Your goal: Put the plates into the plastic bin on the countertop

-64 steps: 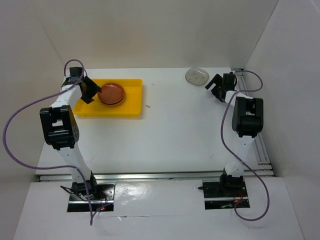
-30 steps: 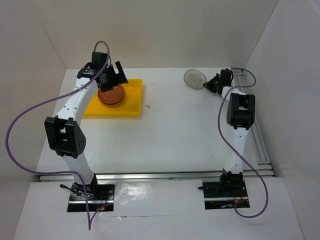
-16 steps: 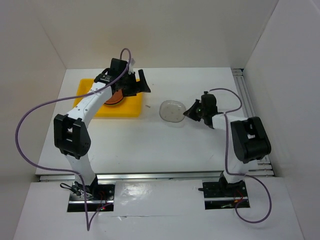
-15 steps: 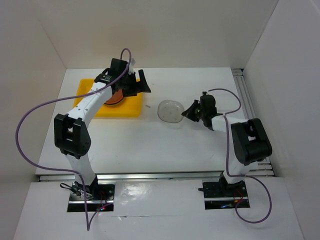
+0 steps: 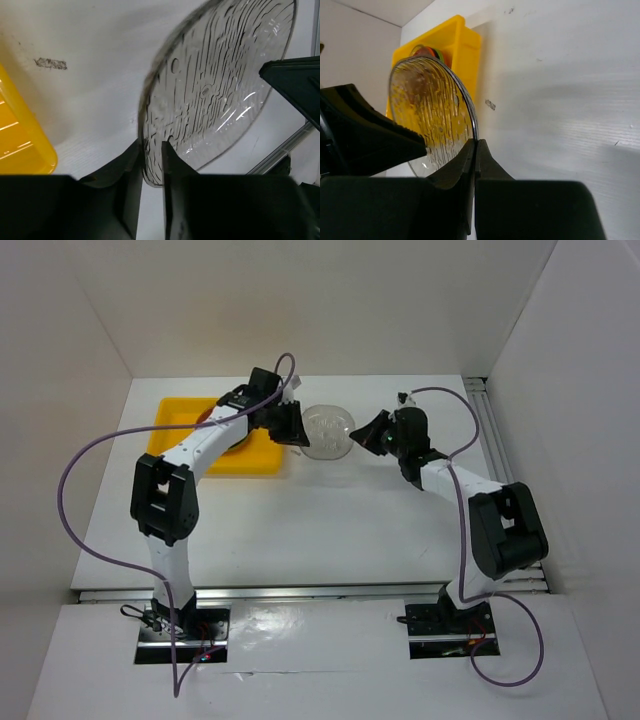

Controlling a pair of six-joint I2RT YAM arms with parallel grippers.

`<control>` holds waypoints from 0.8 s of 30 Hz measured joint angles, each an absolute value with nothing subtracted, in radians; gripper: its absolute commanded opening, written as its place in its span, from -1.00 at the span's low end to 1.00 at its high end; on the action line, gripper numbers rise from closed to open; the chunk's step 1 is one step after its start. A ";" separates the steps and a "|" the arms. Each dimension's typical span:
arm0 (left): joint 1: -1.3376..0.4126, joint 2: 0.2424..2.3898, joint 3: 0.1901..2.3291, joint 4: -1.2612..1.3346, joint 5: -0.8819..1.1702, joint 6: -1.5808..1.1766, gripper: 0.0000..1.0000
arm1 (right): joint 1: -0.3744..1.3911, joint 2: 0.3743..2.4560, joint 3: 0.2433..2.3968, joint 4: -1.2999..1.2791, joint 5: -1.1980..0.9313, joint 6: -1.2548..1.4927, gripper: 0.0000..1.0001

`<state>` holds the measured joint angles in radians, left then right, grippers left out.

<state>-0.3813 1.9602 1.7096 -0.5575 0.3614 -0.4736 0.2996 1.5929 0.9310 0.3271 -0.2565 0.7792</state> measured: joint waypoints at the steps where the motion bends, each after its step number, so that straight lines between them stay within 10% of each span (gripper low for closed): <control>1: -0.381 1.960 1.713 -0.559 0.363 -0.475 -0.62 | 0.303 1.596 0.934 0.325 -0.248 0.774 -1.00; 7: -0.375 1.960 1.746 -0.588 0.323 -0.476 -1.00 | 0.331 1.607 0.934 0.310 -0.204 0.768 -0.89; 9: -0.375 1.960 1.771 -0.624 0.280 -0.467 -1.00 | 0.347 1.607 0.934 0.309 -0.194 0.767 -0.47; 10: -0.376 1.960 1.786 -0.638 0.257 -0.450 -1.00 | 0.356 1.604 0.934 0.308 -0.191 0.768 0.28; 11: -0.375 1.960 1.799 -0.643 0.243 -0.438 -1.00 | 0.365 1.596 0.932 0.305 -0.189 0.772 0.37; 24: 0.097 1.996 1.873 -0.639 0.294 -0.305 -1.00 | 0.390 1.465 0.774 0.296 -0.195 0.741 0.46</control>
<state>0.0975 1.9965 1.8729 -0.6392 0.2943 -0.3050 0.3904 1.4651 0.7742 0.2962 -0.1951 0.7410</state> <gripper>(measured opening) 0.139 0.728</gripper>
